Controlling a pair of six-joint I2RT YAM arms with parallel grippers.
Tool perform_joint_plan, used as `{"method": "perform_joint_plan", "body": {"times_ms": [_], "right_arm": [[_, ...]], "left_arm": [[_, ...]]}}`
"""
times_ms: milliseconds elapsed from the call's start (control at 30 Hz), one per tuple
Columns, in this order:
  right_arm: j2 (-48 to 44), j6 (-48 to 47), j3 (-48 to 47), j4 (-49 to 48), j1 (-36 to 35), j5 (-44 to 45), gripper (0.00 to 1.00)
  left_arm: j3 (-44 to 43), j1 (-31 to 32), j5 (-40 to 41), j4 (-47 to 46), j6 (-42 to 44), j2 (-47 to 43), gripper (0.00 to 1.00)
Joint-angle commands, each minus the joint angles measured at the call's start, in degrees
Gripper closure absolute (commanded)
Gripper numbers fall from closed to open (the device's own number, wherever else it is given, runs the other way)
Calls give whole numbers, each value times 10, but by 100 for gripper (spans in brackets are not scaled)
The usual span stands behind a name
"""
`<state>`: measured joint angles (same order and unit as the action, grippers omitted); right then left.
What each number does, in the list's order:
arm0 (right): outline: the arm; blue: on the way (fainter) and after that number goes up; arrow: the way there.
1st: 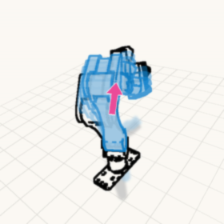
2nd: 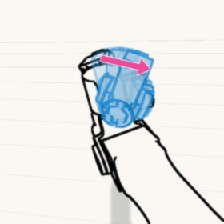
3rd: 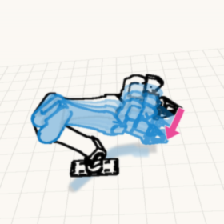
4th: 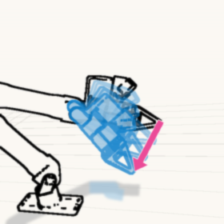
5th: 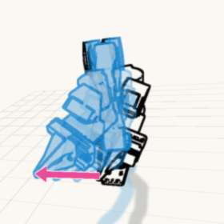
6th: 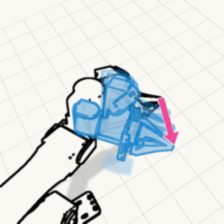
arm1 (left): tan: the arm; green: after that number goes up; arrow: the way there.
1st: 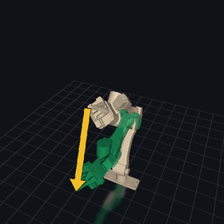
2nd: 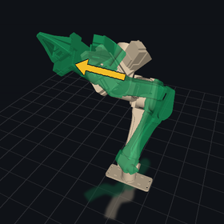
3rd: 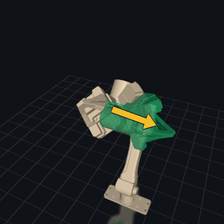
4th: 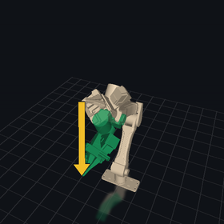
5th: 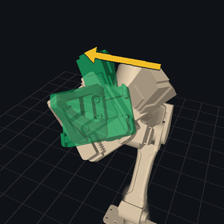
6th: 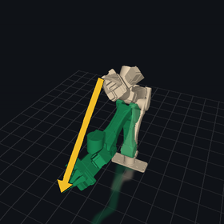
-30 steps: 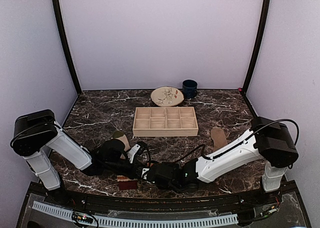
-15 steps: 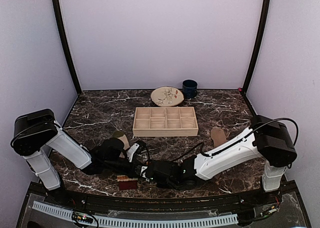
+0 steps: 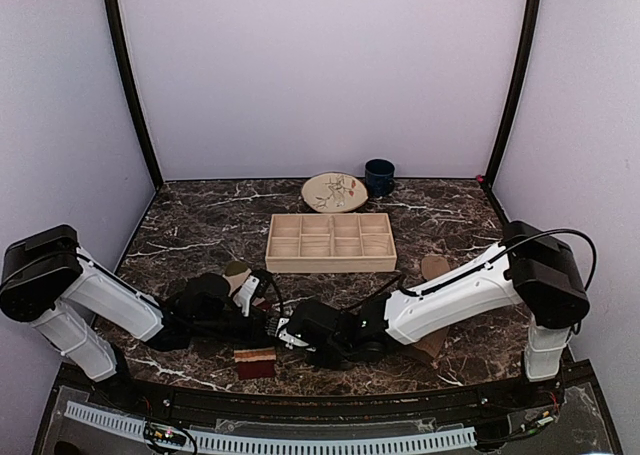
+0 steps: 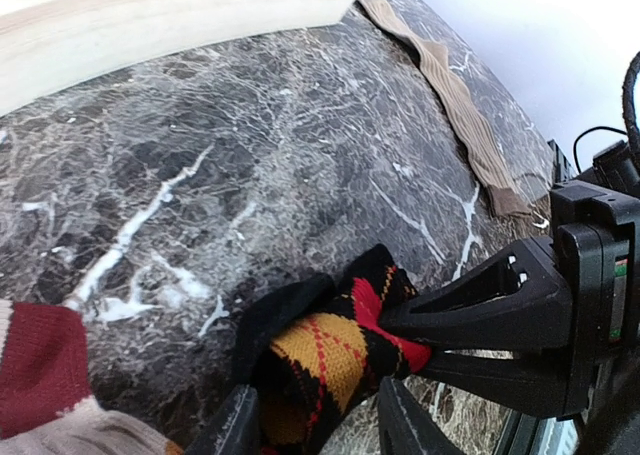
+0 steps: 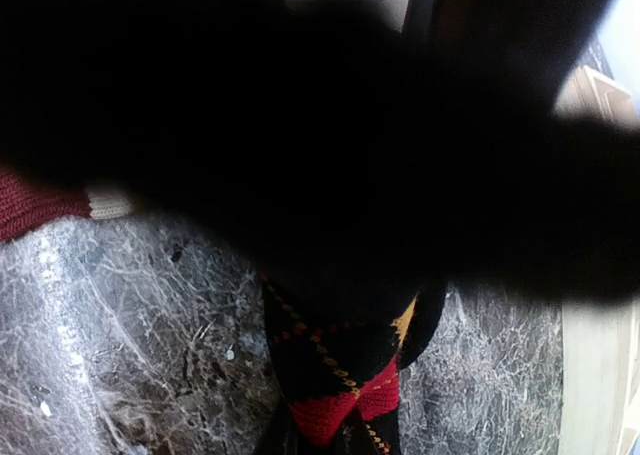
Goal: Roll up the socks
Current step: Roll the sock at the center of the board.
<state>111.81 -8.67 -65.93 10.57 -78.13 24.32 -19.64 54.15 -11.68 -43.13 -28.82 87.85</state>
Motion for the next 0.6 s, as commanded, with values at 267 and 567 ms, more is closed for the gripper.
{"method": "perform_joint_plan", "body": {"times_ms": [267, 567], "right_arm": [[21, 52, -22, 74, 41, -128, 100], [4, 64, -6, 57, 52, -174, 100]], "left_arm": [[17, 12, 30, -43, 4, -43, 56], [27, 11, 83, -31, 15, -46, 54]]}}
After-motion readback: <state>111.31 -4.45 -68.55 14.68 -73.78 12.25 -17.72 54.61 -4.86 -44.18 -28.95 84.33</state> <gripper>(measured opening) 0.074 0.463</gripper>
